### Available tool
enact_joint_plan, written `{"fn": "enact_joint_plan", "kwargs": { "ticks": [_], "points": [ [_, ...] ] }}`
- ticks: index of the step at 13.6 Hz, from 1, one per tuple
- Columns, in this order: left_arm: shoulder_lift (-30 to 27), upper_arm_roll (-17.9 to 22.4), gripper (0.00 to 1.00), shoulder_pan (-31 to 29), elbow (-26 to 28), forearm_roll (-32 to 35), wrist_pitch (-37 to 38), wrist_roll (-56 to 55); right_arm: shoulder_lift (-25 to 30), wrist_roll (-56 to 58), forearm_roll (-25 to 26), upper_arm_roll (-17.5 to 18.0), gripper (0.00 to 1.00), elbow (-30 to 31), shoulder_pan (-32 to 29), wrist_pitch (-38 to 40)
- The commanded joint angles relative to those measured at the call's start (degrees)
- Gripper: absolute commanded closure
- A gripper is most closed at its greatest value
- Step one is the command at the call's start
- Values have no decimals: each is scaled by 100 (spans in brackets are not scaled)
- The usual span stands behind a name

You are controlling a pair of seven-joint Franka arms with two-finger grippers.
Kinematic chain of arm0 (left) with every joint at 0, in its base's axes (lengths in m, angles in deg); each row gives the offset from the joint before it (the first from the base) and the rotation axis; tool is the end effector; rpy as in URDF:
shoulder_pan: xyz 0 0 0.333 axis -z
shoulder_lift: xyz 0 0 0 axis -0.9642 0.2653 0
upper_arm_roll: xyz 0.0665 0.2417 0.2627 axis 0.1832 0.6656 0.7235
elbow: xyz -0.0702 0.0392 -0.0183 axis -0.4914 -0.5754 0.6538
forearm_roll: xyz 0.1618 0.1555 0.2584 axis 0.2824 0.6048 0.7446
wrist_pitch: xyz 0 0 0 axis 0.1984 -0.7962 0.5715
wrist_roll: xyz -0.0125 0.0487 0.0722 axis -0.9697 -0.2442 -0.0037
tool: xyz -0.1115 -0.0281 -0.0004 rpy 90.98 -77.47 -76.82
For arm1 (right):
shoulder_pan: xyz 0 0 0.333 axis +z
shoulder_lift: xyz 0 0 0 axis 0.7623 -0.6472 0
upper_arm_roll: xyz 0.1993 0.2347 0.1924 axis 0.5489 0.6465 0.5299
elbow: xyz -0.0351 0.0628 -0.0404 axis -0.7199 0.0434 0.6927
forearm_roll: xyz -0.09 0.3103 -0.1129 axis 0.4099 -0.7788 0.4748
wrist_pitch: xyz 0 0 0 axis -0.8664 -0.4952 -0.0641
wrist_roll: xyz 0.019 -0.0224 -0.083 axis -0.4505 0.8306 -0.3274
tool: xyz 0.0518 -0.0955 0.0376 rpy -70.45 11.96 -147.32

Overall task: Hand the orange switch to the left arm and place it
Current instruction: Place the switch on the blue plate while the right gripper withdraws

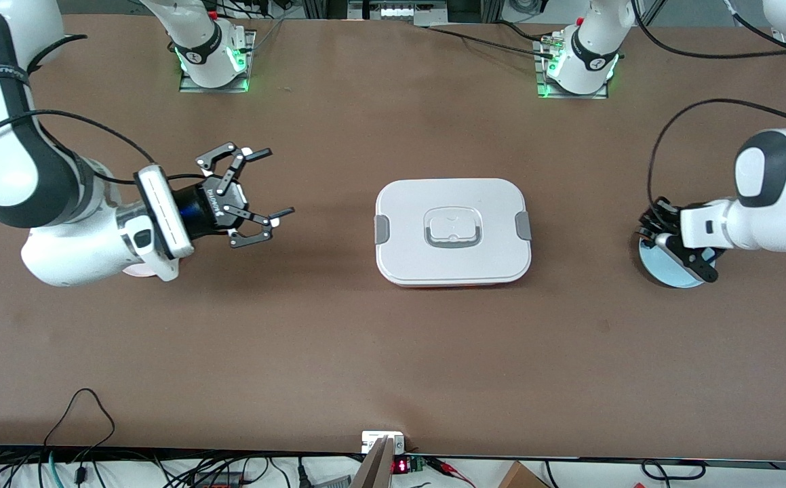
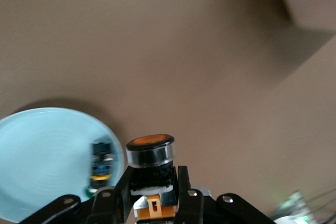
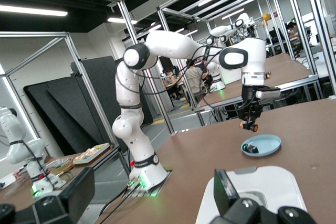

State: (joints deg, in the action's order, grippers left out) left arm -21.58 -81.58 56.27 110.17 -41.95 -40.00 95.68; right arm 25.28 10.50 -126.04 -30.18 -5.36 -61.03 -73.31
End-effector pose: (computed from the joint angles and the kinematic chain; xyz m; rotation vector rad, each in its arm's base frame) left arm 0.5657 0.0915 0.3775 2.7171 -1.0038 -0.4164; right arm 0.6185 0.1885 0.5031 -1.1365 -1.1930 -0.5900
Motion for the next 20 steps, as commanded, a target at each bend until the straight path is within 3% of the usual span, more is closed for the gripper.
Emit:
{"fn": "enact_joint_plan", "kwargs": {
  "ticks": [1, 3, 8, 12, 13, 15, 16, 17, 20],
  "points": [
    [524, -67, 84, -283, -117, 971, -548, 1056, 178, -120, 279, 98, 0, 22, -313, 257],
    [771, -59, 85, -503, -108, 1255, -1031, 1776, 344, -627, 437, 90, 0, 13, -515, 529],
    [1219, -67, 86, -785, -108, 1625, -2306, 3491, 1204, -1955, 1833, 81, 0, -338, -753, 768],
    [1386, -76, 84, -794, -108, 1625, -2431, 3827, 2356, -2817, 3036, 63, 0, -321, -833, 716],
    [1396, -67, 80, -785, -108, 1616, -2440, 3845, 2610, -3045, 3405, 37, 0, -295, -781, 672],
    [1396, -67, 59, -776, -108, 1625, -2431, 3845, 3015, -3694, 4073, -277, 0, -216, -300, 680],
    [1378, -76, 33, -785, -108, 1625, -2431, 3845, 3156, -3976, 4294, -654, 0, -154, 121, 689],
    [1352, -94, 0, -794, -108, 1616, -2388, 3863, 3288, -4240, 4601, -1075, 0, -84, 560, 672],
    [1203, -146, 0, -794, -160, 1590, -2108, 3846, 3535, -4681, 5656, -1973, 0, 135, 1589, 339]
  ]
}}
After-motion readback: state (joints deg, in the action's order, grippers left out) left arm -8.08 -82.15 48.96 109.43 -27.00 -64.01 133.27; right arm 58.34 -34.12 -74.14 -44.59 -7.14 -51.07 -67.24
